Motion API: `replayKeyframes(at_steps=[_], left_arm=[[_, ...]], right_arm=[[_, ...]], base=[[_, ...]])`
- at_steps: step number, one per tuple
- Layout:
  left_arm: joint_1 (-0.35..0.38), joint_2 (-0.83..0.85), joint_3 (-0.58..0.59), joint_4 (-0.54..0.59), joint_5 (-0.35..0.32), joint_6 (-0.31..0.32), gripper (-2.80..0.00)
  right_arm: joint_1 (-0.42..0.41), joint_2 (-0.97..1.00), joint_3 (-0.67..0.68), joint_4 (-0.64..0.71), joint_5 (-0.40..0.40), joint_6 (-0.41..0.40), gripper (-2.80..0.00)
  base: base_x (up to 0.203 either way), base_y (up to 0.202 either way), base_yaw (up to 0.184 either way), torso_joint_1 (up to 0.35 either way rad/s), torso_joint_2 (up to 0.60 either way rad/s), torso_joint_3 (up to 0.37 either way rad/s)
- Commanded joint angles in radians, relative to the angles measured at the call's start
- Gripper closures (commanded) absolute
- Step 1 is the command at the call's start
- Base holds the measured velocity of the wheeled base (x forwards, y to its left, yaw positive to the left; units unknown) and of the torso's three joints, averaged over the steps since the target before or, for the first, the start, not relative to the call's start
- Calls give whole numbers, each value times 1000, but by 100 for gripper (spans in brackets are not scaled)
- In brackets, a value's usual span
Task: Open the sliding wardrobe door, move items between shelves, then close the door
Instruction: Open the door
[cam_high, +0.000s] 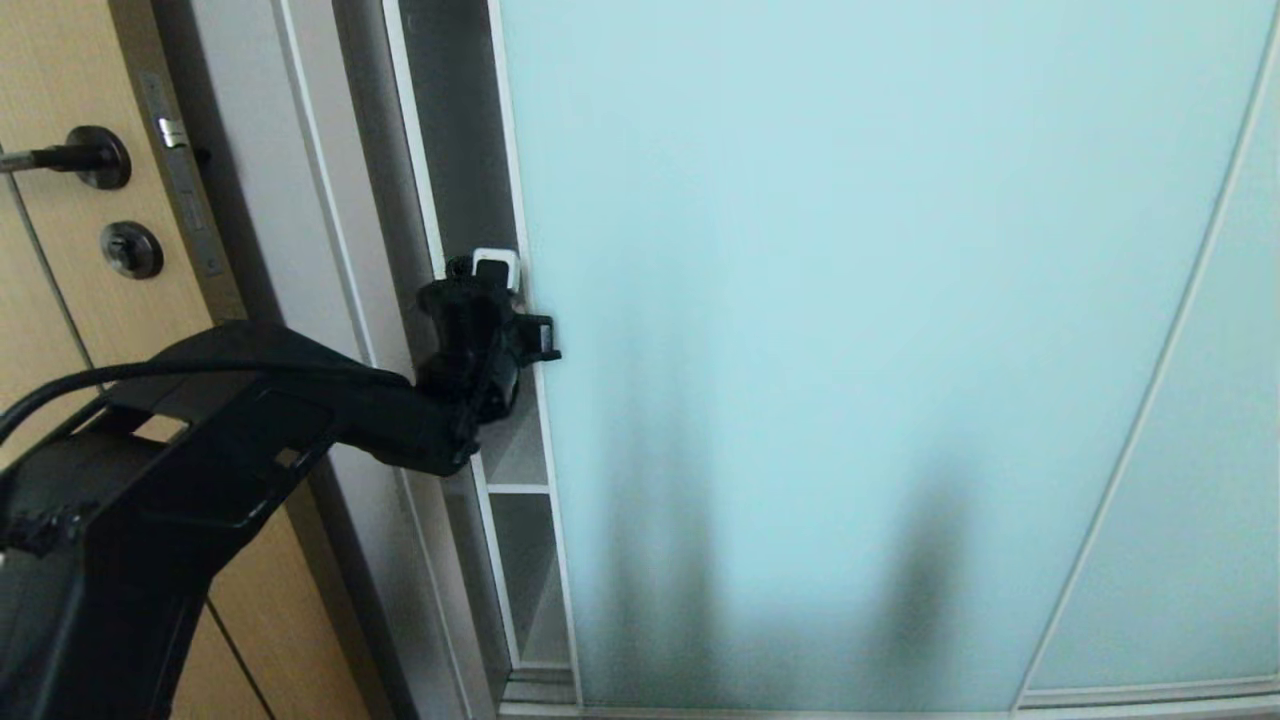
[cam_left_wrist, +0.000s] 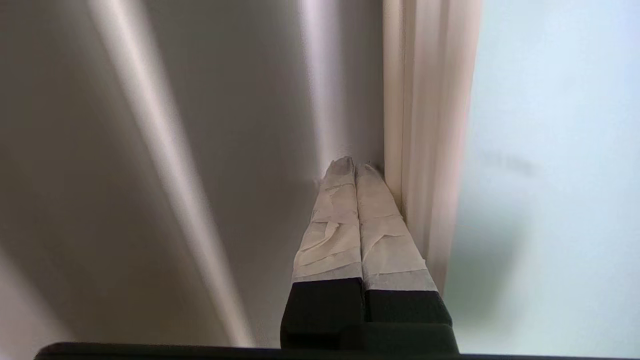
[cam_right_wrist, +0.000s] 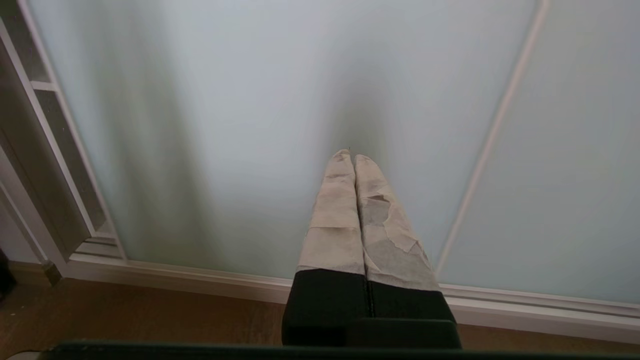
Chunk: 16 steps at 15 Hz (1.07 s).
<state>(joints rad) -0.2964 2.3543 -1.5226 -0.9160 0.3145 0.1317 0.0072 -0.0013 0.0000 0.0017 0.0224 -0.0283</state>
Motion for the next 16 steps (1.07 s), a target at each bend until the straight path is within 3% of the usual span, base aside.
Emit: replayKeyframes(at_steps=[1, 9, 16], left_arm=[[-30, 5, -1, -7, 3, 3, 0], [-133, 3, 2, -60, 3, 19, 0], [-89, -188, 82, -78, 6, 14, 0]], right_arm=[[0, -2, 2, 0, 1, -1, 0], [0, -2, 1, 0, 1, -1, 0], [0, -2, 2, 0, 1, -1, 0]], base=[[0, 0, 0, 0, 0, 0], [0, 0, 0, 0, 0, 0], [0, 0, 0, 0, 0, 0]])
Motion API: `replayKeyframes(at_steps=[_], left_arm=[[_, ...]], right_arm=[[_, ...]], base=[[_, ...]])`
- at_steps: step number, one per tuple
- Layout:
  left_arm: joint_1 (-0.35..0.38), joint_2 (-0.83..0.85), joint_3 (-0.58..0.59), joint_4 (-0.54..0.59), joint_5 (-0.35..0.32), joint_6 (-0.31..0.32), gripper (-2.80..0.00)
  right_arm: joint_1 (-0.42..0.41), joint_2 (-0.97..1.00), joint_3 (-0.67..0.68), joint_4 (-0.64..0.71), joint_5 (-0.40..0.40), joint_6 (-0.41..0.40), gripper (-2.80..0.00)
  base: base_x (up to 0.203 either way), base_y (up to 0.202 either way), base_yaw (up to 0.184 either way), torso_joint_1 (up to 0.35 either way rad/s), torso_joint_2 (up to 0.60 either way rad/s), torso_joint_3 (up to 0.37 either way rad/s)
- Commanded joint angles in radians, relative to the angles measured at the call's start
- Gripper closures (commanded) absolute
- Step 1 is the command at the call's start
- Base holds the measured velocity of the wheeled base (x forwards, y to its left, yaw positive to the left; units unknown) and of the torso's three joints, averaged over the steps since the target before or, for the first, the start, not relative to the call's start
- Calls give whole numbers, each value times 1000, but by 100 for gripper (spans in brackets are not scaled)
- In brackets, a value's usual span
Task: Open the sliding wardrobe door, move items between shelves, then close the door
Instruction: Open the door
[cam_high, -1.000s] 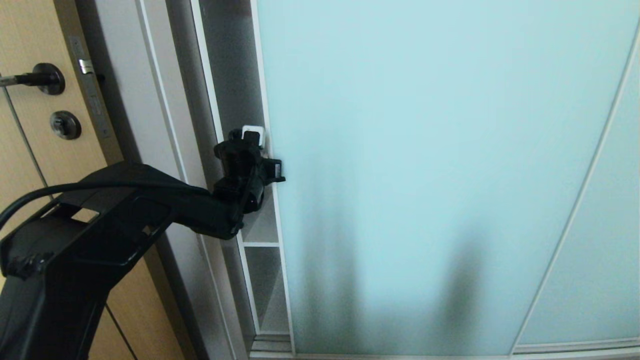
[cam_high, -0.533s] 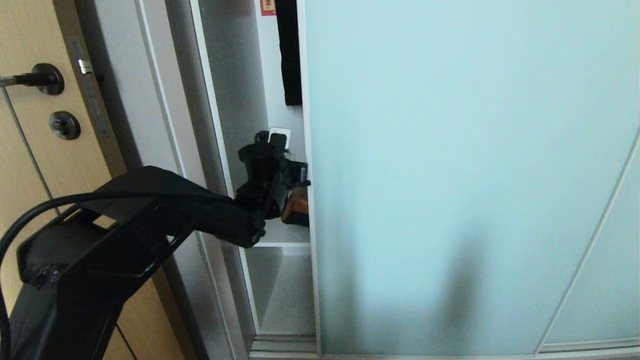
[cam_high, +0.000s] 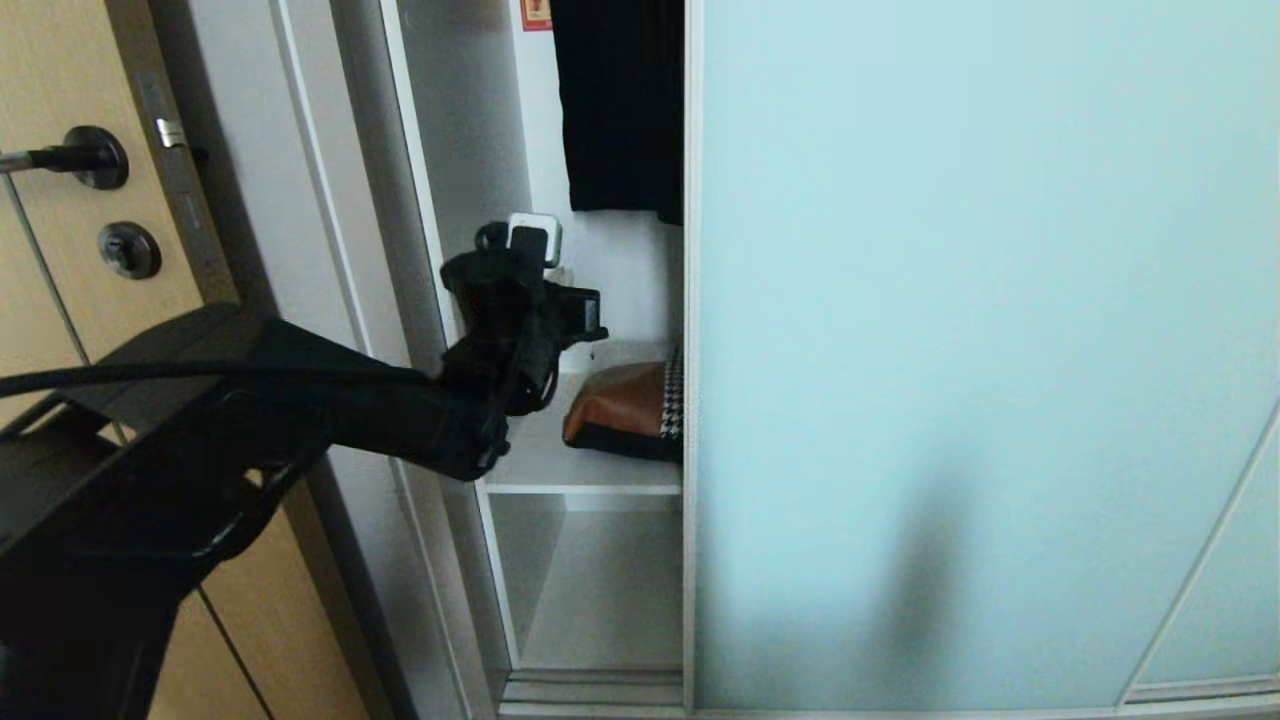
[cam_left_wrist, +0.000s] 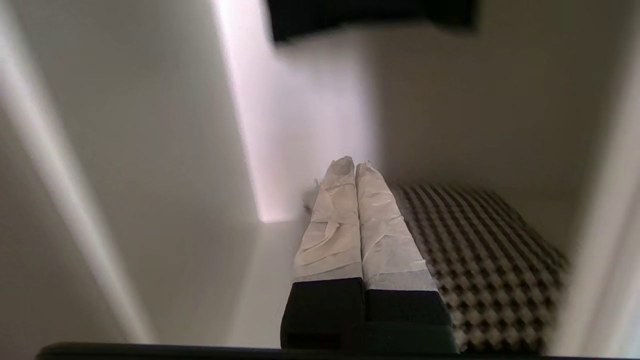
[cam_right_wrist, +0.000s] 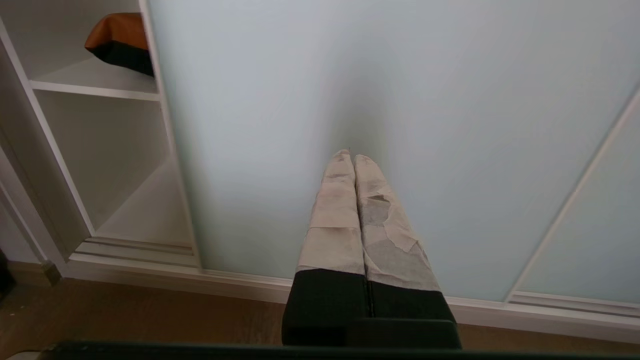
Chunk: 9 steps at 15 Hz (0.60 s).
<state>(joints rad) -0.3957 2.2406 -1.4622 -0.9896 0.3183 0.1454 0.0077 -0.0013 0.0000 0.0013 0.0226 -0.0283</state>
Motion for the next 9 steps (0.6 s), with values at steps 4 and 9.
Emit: replayKeyframes(at_steps=[4, 9], left_arm=[[82, -314, 217, 3, 2, -12, 0], [143, -577, 528, 10, 65, -23, 0]], right_arm=[[0, -2, 1, 0, 0, -1, 0], [2, -2, 0, 0, 0, -1, 0]], base=[[0, 0, 0, 0, 0, 0], [0, 0, 0, 0, 0, 0]])
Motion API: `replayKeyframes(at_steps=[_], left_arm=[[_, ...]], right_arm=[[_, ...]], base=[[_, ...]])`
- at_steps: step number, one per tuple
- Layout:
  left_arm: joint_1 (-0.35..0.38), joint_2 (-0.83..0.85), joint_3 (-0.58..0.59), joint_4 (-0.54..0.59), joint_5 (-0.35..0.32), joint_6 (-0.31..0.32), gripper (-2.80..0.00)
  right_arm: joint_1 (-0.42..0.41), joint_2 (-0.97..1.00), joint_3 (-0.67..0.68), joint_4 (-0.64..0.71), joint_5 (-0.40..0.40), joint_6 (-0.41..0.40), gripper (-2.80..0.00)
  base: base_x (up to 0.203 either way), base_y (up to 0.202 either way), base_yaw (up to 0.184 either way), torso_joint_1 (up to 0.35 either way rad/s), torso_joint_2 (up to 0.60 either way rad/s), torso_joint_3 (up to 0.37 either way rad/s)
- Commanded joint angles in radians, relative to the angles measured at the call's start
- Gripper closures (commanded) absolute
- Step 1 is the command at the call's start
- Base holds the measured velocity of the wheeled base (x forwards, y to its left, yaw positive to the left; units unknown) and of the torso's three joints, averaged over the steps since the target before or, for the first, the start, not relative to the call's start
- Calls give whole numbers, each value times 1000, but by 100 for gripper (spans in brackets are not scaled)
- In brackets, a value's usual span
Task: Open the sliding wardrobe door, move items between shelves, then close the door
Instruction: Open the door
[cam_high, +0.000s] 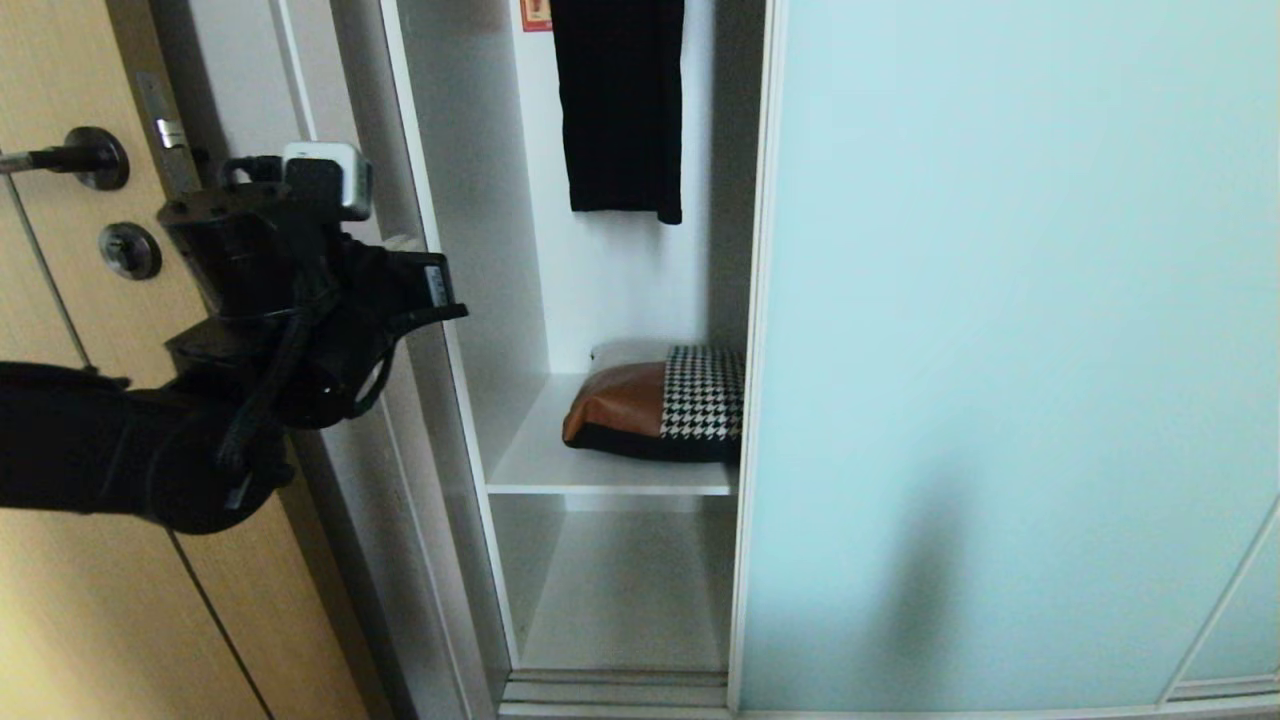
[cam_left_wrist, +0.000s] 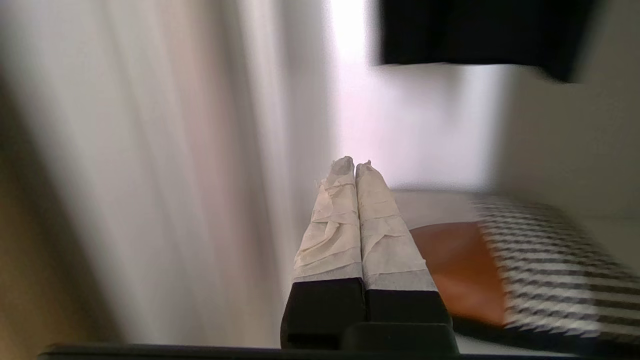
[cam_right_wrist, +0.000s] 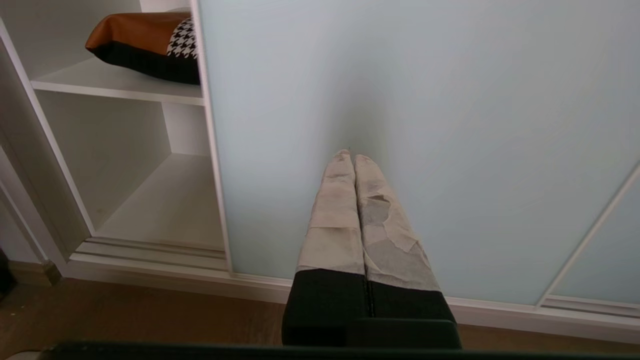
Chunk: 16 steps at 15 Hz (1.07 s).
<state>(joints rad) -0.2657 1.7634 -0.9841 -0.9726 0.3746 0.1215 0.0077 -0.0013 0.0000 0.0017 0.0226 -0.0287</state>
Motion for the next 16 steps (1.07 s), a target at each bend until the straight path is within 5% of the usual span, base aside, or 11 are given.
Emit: replayKeyframes(at_steps=[1, 8, 12, 16], left_arm=[[43, -149, 80, -4, 22, 0, 0], [274, -517, 302, 111, 57, -4, 0], [312, -822, 494, 190, 59, -7, 0], [319, -1147, 644, 417, 46, -66, 0]], right_arm=[[0, -2, 1, 0, 0, 0, 0], [0, -2, 1, 0, 0, 0, 0], [2, -2, 2, 0, 0, 0, 0], [0, -2, 0, 0, 0, 0, 0]], base=[[0, 0, 0, 0, 0, 0], [0, 0, 0, 0, 0, 0], [0, 0, 0, 0, 0, 0], [0, 0, 0, 0, 0, 0]])
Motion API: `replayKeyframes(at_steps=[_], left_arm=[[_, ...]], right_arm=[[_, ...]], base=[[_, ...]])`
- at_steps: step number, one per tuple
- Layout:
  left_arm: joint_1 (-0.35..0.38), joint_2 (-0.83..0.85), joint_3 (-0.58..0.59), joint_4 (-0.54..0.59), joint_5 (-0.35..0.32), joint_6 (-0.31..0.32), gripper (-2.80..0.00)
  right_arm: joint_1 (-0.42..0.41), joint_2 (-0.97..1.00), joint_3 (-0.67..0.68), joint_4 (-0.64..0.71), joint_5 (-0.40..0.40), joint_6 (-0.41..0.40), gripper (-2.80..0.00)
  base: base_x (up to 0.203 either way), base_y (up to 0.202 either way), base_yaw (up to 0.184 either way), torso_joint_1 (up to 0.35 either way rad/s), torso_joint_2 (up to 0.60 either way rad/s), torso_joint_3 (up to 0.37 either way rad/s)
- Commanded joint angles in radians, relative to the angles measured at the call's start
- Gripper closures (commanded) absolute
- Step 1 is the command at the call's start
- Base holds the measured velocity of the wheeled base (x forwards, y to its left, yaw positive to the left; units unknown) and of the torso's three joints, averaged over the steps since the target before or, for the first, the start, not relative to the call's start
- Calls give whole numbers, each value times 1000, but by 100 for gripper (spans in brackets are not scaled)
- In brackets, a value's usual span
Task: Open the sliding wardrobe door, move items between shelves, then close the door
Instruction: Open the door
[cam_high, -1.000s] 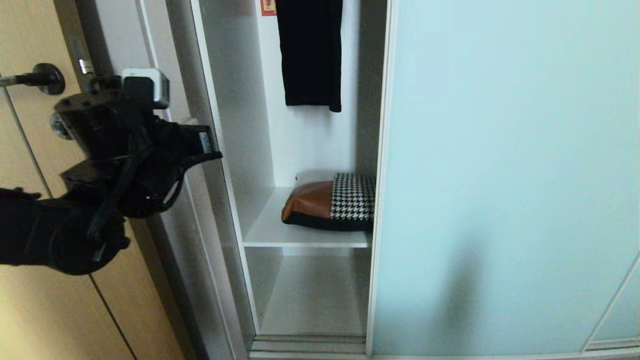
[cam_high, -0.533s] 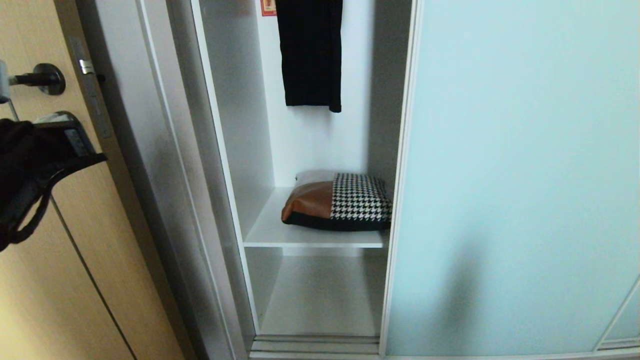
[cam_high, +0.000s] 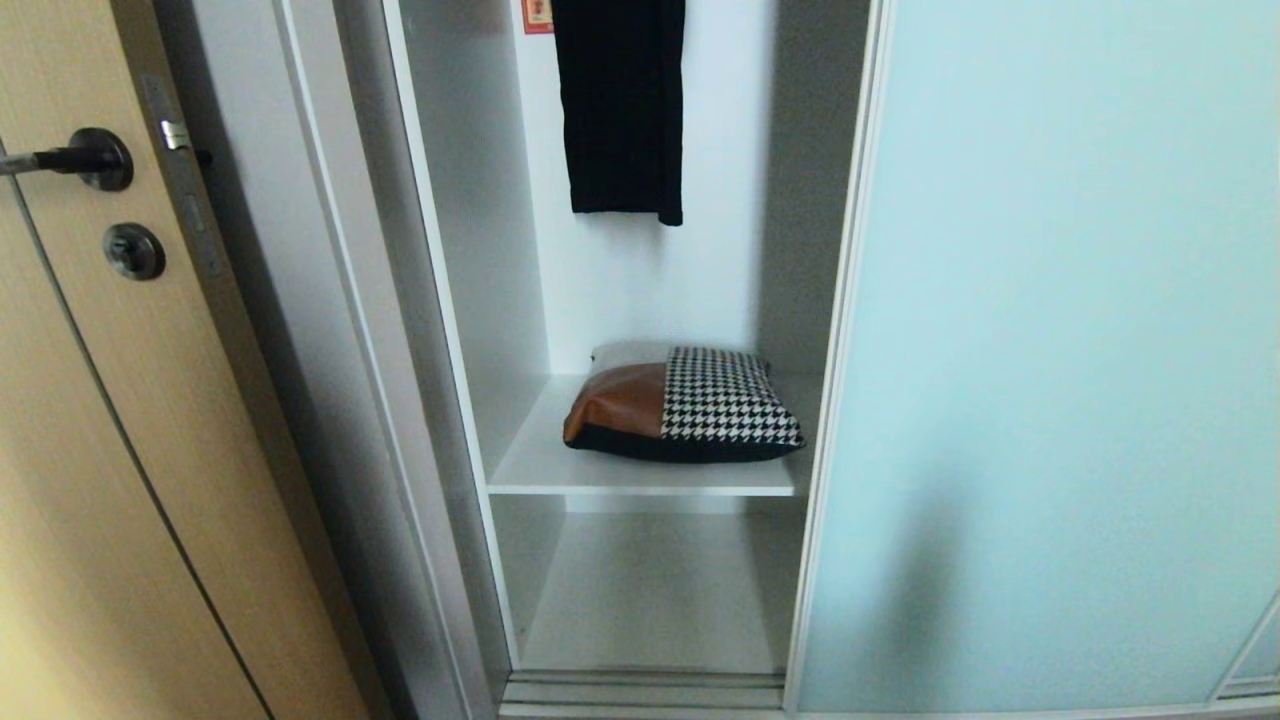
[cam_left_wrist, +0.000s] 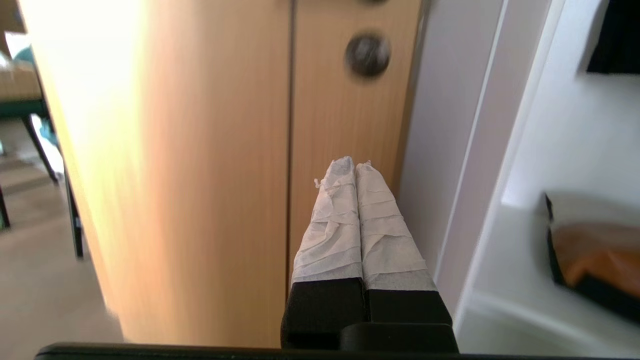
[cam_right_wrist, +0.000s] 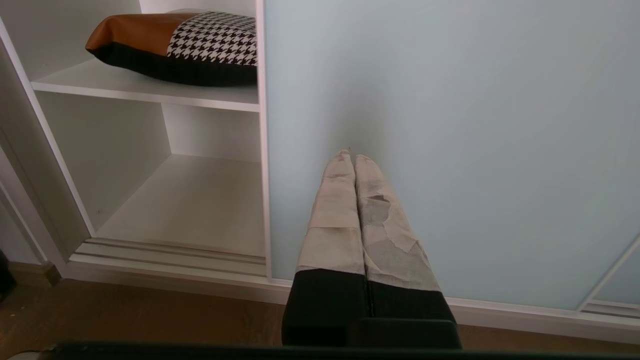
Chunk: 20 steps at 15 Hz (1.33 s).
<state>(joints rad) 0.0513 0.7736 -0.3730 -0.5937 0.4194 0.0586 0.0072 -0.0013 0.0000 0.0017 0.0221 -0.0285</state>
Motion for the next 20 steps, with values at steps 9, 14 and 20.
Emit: replayKeyframes(at_steps=[9, 14, 20], left_arm=[[-17, -586, 288, 552, -318, -47, 0], [-31, -774, 363, 612, -410, -56, 0], [-31, -771, 371, 595, -415, -60, 0]], right_arm=[[0, -2, 0, 0, 1, -1, 0], [0, -2, 0, 0, 1, -1, 0], [0, -2, 0, 0, 1, -1, 0]], base=[[0, 0, 0, 0, 0, 0], [0, 0, 0, 0, 0, 0], [0, 0, 0, 0, 0, 0]])
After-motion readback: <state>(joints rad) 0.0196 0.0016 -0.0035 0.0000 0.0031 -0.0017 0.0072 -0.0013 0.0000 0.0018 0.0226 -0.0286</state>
